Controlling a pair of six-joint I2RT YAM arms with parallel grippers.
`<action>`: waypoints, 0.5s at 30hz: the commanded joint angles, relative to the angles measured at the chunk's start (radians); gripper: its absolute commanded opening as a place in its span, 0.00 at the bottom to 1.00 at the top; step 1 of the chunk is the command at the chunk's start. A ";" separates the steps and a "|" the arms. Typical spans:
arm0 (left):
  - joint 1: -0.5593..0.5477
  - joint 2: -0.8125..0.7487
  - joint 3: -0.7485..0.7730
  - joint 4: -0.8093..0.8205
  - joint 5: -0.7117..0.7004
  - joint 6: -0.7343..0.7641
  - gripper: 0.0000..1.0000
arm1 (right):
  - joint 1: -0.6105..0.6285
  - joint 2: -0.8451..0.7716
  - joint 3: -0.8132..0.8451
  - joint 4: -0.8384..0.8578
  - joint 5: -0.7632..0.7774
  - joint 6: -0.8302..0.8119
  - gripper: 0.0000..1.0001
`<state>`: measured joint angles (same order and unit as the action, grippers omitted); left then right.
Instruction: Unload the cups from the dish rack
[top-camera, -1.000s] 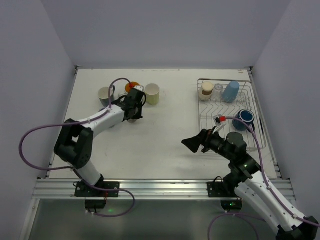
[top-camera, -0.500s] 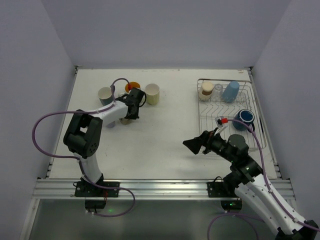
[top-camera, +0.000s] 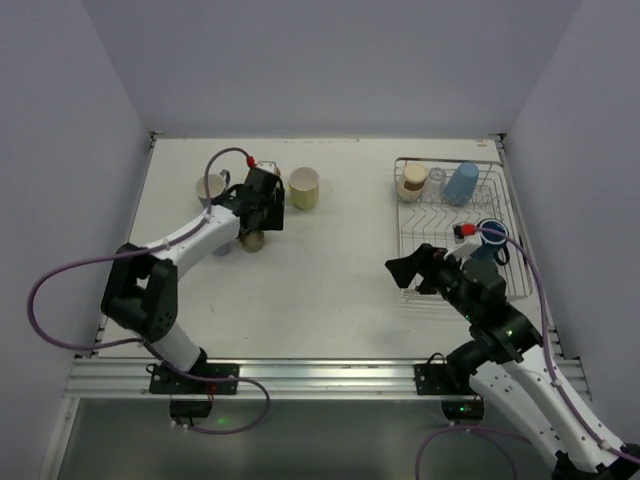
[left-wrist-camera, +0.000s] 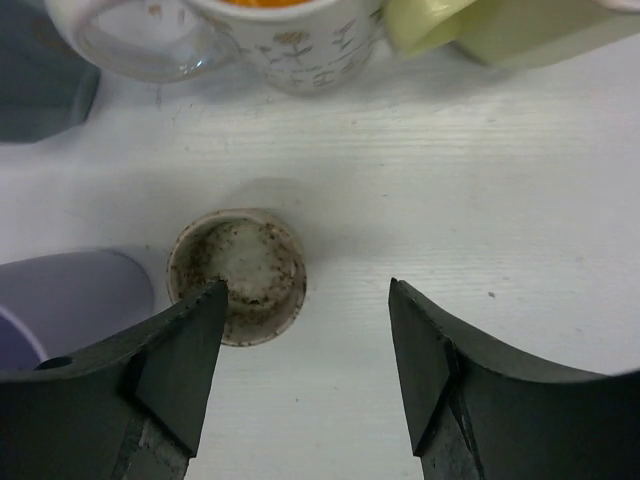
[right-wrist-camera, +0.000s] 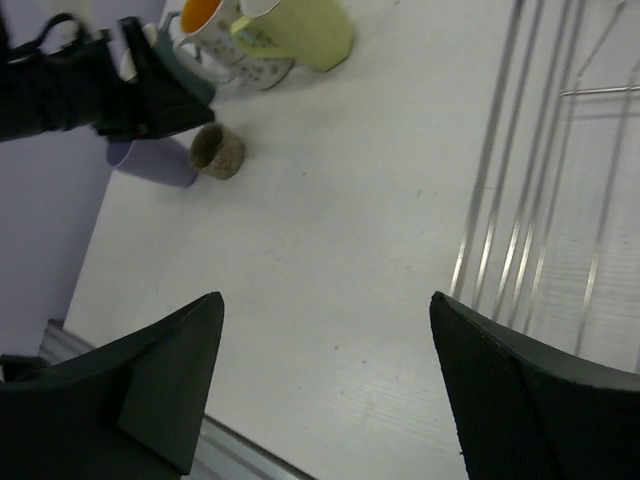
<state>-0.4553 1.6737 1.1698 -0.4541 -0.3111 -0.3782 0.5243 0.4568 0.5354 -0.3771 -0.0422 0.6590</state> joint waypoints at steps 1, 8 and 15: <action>-0.017 -0.201 -0.009 0.072 0.137 0.001 0.70 | -0.012 0.035 0.087 -0.086 0.283 -0.004 0.83; -0.213 -0.572 -0.096 0.129 0.328 0.053 0.72 | -0.197 0.184 0.182 -0.152 0.547 -0.019 0.73; -0.217 -0.870 -0.303 0.115 0.447 0.059 0.77 | -0.429 0.322 0.245 -0.140 0.607 -0.127 0.99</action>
<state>-0.6765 0.8639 0.9443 -0.3183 0.0387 -0.3477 0.1478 0.7326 0.7158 -0.5262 0.4778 0.5926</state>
